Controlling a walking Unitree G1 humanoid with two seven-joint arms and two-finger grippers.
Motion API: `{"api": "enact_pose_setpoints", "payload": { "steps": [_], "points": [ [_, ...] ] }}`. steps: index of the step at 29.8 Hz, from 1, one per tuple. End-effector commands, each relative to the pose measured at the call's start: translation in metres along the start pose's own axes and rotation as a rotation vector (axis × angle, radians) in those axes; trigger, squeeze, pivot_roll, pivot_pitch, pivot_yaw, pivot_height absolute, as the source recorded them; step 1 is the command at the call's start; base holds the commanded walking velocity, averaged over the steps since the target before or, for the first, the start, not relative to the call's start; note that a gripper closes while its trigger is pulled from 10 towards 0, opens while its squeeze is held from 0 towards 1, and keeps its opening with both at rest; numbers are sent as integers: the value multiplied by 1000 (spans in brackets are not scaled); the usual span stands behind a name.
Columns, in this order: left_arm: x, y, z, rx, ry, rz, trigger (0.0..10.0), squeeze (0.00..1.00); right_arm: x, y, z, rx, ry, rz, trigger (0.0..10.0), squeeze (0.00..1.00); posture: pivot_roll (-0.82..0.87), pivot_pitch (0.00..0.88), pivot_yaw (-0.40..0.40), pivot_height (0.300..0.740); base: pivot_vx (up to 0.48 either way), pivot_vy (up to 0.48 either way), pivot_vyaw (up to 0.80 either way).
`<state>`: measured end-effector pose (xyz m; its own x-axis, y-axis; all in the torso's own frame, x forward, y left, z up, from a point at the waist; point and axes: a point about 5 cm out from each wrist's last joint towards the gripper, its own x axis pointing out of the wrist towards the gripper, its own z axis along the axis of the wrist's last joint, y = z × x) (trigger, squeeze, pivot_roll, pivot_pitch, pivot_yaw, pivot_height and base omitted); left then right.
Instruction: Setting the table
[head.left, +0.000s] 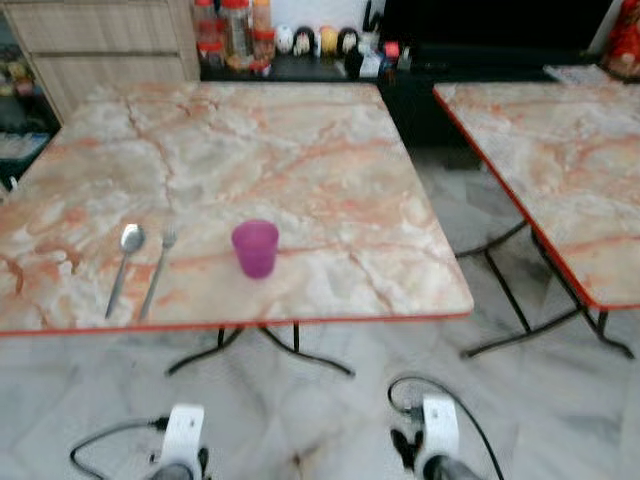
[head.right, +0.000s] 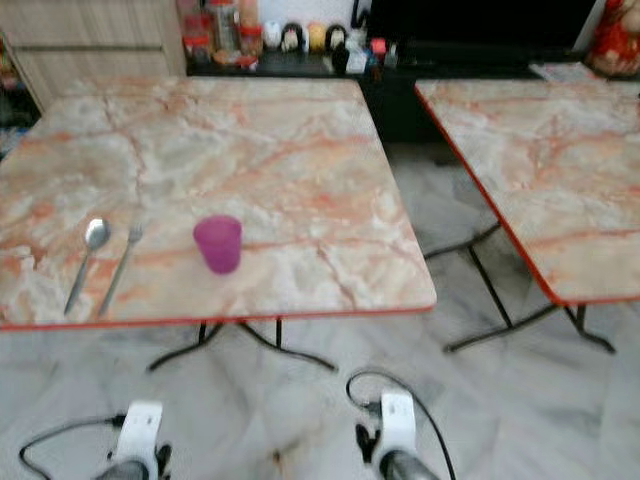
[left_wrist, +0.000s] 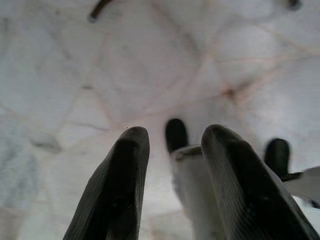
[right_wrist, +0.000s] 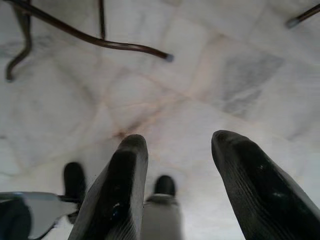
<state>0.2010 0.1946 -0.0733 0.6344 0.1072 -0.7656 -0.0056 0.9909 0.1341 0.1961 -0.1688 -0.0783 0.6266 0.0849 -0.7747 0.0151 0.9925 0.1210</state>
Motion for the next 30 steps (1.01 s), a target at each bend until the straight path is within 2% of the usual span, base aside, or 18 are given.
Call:
{"api": "enact_pose_setpoints", "payload": {
  "steps": [1,4,14,16,18,26,30],
  "points": [
    [-1,8,-4,-2,16,27,10000,0,1,3,1,1,-5,4,10000,0,74,93,-71,740,0,0,0],
    [-1,10,-2,-13,8,36,10000,0,1,2,1,2,-7,4,10000,0,74,92,-72,740,0,0,0],
    [0,10,0,-16,-1,40,10000,0,1,4,5,-30,-25,22,10000,0,71,91,-73,740,301,0,58],
    [0,10,1,-17,-2,37,10000,0,1,4,5,-30,-22,15,10000,0,71,91,-73,740,330,0,800],
    [0,10,1,-17,-2,37,10000,0,1,2,5,-2,-21,2,10000,0,71,91,-73,740,330,0,0],
    [0,9,0,-18,4,35,10000,0,1,1,4,-7,-15,3,10000,0,72,91,-75,740,290,0,0],
    [-2,18,-5,-19,7,68,10000,0,1,4,2,-15,-4,11,10000,0,79,94,-75,740,0,0,0]
  ]
}}
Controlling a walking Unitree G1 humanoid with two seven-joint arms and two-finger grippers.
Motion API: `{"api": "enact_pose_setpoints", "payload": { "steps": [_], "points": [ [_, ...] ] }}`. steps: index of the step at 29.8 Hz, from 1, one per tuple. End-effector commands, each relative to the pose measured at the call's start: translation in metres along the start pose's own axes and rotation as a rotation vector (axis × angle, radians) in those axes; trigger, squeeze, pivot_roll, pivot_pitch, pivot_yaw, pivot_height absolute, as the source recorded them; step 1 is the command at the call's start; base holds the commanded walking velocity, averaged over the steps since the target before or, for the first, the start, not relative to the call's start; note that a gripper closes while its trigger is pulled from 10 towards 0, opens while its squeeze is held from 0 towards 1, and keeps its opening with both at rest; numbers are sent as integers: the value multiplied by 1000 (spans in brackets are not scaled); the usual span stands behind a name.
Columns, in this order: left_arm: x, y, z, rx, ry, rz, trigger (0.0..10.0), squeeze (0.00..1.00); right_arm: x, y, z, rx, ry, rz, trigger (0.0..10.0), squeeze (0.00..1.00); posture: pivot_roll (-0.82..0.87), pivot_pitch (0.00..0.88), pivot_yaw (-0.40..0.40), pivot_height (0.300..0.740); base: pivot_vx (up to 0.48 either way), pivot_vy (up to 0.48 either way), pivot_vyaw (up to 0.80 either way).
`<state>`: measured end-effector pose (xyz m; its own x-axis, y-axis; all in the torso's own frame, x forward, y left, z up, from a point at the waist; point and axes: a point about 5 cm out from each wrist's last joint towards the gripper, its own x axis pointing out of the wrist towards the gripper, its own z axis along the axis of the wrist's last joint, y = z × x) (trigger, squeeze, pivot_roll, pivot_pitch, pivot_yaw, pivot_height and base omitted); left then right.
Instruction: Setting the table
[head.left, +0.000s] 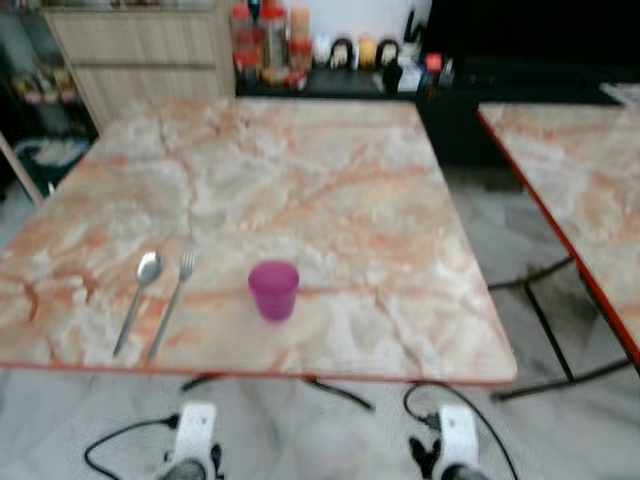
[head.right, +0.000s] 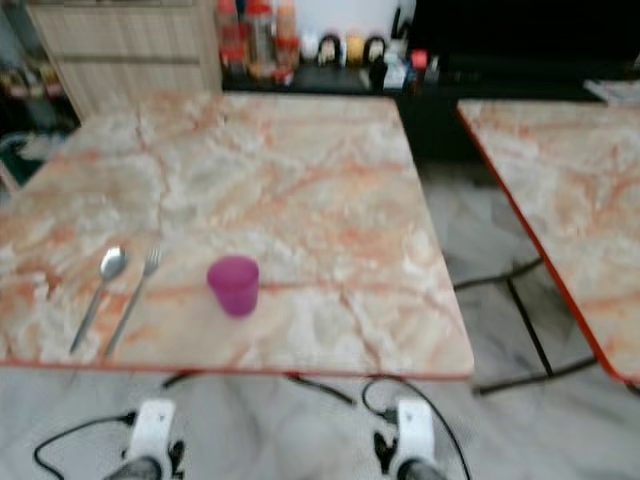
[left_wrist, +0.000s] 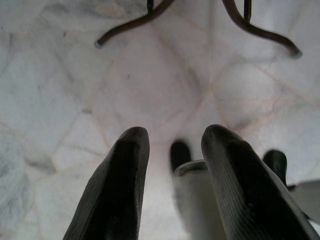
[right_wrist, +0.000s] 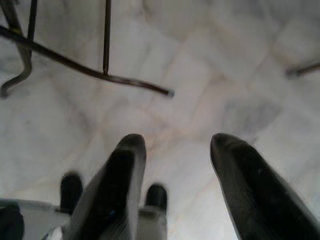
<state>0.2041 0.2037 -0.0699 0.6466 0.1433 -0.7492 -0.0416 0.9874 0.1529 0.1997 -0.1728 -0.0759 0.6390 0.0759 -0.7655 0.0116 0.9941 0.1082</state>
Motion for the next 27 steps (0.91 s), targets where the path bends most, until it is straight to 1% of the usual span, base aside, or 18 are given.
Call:
{"api": "enact_pose_setpoints", "payload": {
  "steps": [1,5,8,10,11,12,13,15,16,17,18,19,20,22,23,24,26,27],
  "points": [
    [-2,10,-10,-2,27,35,10000,0,1,8,-3,-6,14,21,10000,0,80,94,-75,740,0,0,0],
    [-3,16,-11,-9,29,53,10000,0,1,9,-3,-5,15,23,10000,0,81,94,-75,740,0,0,0],
    [-4,29,-13,-18,27,113,10000,0,1,9,-3,-7,17,23,10000,0,83,93,-75,740,0,0,0],
    [-6,44,-13,25,2,219,10000,0,1,9,-3,-7,17,23,10000,0,81,94,-74,740,0,0,0],
    [-9,56,-13,12,-5,298,10000,0,1,9,-3,-8,17,23,10000,0,81,94,-75,740,0,0,0],
    [-15,81,-19,-61,8,438,10000,0,1,9,-3,-7,18,23,10000,0,85,93,-75,740,0,0,0],
    [-19,93,-22,-87,12,499,10000,0,1,9,-3,-7,18,23,10000,0,85,94,-76,740,0,0,0],
    [-25,110,-25,-115,6,580,10000,0,1,9,-4,-7,20,23,10000,0,90,95,-77,740,0,0,0],
    [-27,114,-25,-123,1,601,10000,0,1,9,-4,-6,20,22,10000,0,90,95,-77,740,0,0,0],
    [-30,124,-25,-115,-9,650,10000,0,1,8,-4,-7,21,22,10000,0,99,95,-80,740,0,0,0],
    [-40,145,-26,-146,-17,774,10000,0,1,8,-4,-13,25,23,10000,0,106,96,-82,740,0,0,0],
    [-40,145,-26,-146,-17,774,10000,0,1,8,-4,-13,25,23,10000,0,106,96,-82,740,0,0,0],
    [-44,153,-26,-165,-16,819,10000,0,1,8,-4,-14,25,23,10000,0,107,97,-83,740,0,0,0],
    [-57,179,-22,-198,-36,980,10000,0,1,9,-4,-16,26,26,10000,0,118,94,-87,740,0,0,0],
    [-63,190,-16,-195,-63,1060,10000,0,1,9,-3,-18,24,28,10000,0,118,94,-87,740,0,0,0],
    [-71,203,-7,-164,-104,1148,10000,0,1,10,-2,-22,23,30,10000,0,119,95,-86,740,0,0,0],
    [-81,219,10,-111,-180,1271,10000,0,2,11,0,-26,20,33,10000,0,123,93,-89,740,0,0,0],
    [-95,236,43,-75,-321,1399,10000,0,2,11,2,-26,16,35,10000,0,123,93,-90,740,0,0,0]
  ]
}}
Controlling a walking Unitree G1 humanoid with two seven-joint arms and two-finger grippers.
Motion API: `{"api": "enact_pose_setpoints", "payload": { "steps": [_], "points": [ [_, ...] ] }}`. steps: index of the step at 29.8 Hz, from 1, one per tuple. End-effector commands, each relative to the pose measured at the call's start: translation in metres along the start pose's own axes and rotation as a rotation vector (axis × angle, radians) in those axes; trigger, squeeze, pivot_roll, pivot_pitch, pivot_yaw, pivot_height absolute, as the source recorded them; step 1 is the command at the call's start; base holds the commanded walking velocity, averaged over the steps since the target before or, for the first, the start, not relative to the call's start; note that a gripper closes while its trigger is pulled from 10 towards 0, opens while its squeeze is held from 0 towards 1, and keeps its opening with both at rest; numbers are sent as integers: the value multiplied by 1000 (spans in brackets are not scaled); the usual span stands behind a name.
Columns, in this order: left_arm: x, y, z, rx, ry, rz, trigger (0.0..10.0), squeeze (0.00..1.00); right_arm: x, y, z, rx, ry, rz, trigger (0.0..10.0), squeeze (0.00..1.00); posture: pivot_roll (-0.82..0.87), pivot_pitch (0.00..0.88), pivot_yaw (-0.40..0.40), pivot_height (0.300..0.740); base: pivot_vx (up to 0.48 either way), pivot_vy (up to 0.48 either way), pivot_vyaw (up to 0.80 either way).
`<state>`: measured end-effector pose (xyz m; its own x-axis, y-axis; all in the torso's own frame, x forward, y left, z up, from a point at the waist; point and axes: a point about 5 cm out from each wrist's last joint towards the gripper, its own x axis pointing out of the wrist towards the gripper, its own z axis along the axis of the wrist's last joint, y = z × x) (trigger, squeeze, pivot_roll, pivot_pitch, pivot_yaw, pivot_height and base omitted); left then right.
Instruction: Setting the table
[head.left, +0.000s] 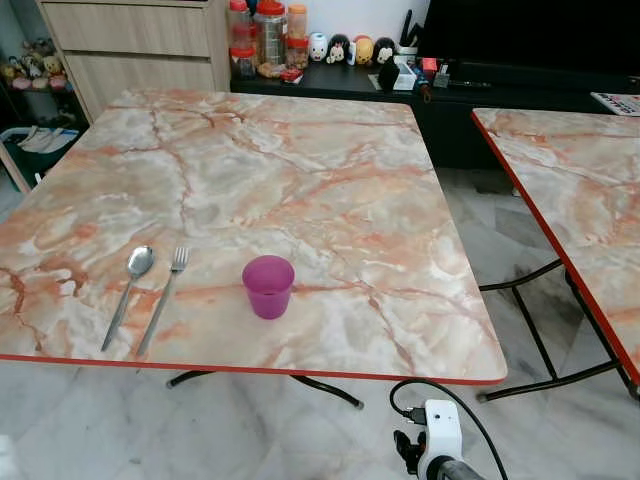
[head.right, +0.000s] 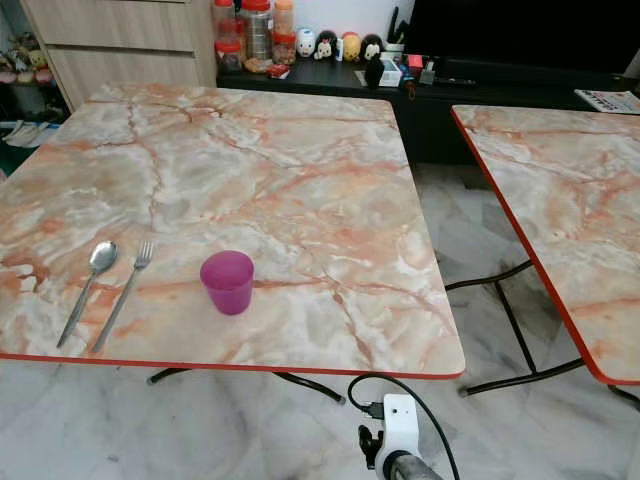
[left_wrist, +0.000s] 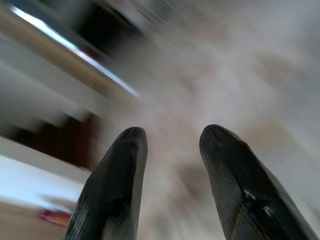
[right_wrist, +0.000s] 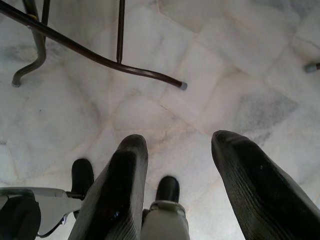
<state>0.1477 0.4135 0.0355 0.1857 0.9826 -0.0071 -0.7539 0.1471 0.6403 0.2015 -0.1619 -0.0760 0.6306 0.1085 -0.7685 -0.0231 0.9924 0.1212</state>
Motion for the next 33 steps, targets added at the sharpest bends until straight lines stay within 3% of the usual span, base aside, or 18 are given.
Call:
{"api": "enact_pose_setpoints", "payload": {
  "steps": [1,2,5,6,7,8,10,11,12,13,16,18,19,20,23,26,27,33],
  "points": [
    [9,6,33,-57,-133,106,10000,0,0,0,1,-7,5,3,10000,0,123,93,-90,740,0,0,0],
    [16,12,62,-128,-235,161,10000,0,1,0,2,-8,3,4,10000,0,125,94,-92,740,0,0,0],
    [18,11,119,-235,-428,97,10000,0,1,0,3,-13,4,5,10000,0,129,92,-96,740,0,0,0],
    [6,2,169,-290,-612,-30,10000,0,1,-1,3,-17,7,2,10000,0,129,92,-95,740,0,0,0],
    [6,2,169,-290,-612,-30,10000,0,1,-1,3,-17,7,2,10000,0,129,92,-95,740,0,0,0],
    [-9,-5,206,-338,-746,-142,10000,0,1,-1,3,-18,8,0,10000,0,125,92,-92,740,0,0,0],
    [-24,-11,234,-396,-825,-259,10000,0,0,-1,2,-18,8,0,10000,0,123,91,-91,740,0,0,0],
    [-24,-11,234,-396,-825,-259,10000,0,0,-1,2,-18,8,0,10000,0,123,91,-91,740,0,0,0],
    [-49,-21,266,-519,-866,-476,10000,0,0,-1,2,-14,6,-1,10000,0,110,92,-86,740,0,0,0],
    [-49,-21,266,-519,-866,-476,10000,0,0,-1,2,-14,6,-1,10000,0,110,92,-86,740,0,0,0],
    [-87,-35,292,-635,-873,-835,10000,0,0,-1,1,-2,4,-4,10000,0,98,92,-78,740,0,0,0],
    [-115,-38,302,-601,-959,-1042,10000,0,-1,-3,-3,8,8,-11,10000,0,95,95,-72,740,0,0,0],
    [-115,-38,302,-601,-959,-1042,10000,0,-1,-3,-3,8,8,-11,10000,0,95,95,-72,740,0,0,0],
    [-128,-40,304,-533,-995,-1178,10000,0,-2,-5,-5,13,13,-16,10000,0,101,97,-72,740,0,0,0],
    [-142,-41,304,-458,-1045,-1287,10000,0,-2,-6,-7,16,18,-20,10000,0,105,99,-71,740,0,0,0],
    [-149,-42,311,-511,-1058,-1306,10000,0,-2,-4,-7,12,19,-19,10000,0,108,98,-68,740,0,0,0],
    [-161,-48,314,-505,-1048,-1386,10000,1000,-1,-3,-5,19,15,-17,10000,0,104,95,-64,740,0,0,0],
    [-173,-55,312,-406,-1049,-1484,10000,1000,0,0,-2,29,7,-16,10000,0,100,93,-59,740,0,0,0]
  ]
}}
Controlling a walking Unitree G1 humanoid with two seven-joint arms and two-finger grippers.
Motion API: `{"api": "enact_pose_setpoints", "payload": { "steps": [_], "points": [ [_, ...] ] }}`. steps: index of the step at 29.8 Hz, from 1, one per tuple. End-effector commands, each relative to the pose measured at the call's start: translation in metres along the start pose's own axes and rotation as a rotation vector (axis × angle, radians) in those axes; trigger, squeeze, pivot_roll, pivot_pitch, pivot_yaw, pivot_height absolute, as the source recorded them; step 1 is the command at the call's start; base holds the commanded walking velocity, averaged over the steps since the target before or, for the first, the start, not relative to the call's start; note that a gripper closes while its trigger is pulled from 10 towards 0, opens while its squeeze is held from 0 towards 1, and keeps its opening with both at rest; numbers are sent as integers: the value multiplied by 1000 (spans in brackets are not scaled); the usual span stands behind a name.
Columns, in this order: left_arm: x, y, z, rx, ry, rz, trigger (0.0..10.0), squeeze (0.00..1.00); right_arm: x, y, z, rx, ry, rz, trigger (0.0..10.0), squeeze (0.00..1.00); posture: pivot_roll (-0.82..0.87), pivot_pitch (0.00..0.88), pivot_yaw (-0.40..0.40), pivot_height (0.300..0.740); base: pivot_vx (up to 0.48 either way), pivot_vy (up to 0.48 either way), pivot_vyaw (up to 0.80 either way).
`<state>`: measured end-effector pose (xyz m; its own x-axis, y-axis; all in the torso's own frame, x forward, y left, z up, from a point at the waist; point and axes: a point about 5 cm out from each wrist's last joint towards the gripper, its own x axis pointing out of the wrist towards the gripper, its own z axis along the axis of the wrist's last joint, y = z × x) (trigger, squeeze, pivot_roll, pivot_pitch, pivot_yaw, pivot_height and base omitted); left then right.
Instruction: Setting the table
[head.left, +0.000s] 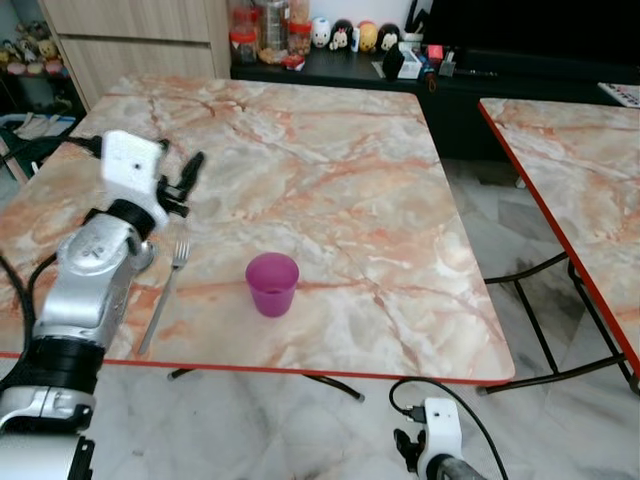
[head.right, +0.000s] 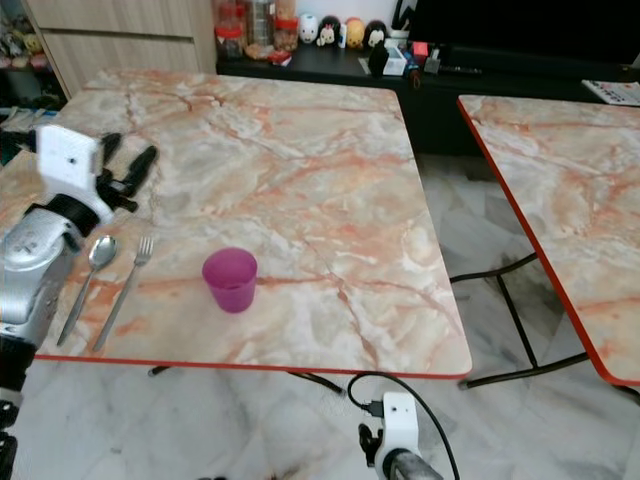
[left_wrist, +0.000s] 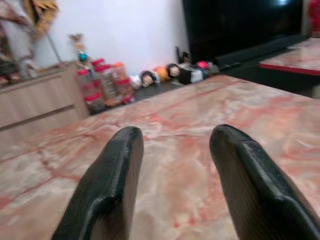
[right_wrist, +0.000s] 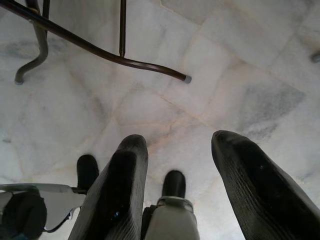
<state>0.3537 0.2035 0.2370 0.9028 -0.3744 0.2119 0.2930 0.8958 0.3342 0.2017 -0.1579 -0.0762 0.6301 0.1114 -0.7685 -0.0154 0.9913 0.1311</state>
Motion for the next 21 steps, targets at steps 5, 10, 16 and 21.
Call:
{"api": "enact_pose_setpoints", "payload": {
  "steps": [5,10,16,21],
  "points": [
    [-2,-36,-6,6,144,-381,10000,0,0,-2,-1,24,0,-18,10000,0,101,88,-45,740,0,0,0],
    [-3,-40,-15,65,212,-431,10000,0,-1,-2,-3,31,5,-21,10000,0,105,87,-44,740,0,0,0],
    [-1,-50,-27,30,287,-474,10000,0,-1,0,-4,36,5,-19,10000,0,95,86,-37,740,0,0,0],
    [-2,-52,-30,28,318,-507,10000,0,-1,0,-3,35,3,-18,10000,0,93,83,-34,740,0,0,0]
  ]
}}
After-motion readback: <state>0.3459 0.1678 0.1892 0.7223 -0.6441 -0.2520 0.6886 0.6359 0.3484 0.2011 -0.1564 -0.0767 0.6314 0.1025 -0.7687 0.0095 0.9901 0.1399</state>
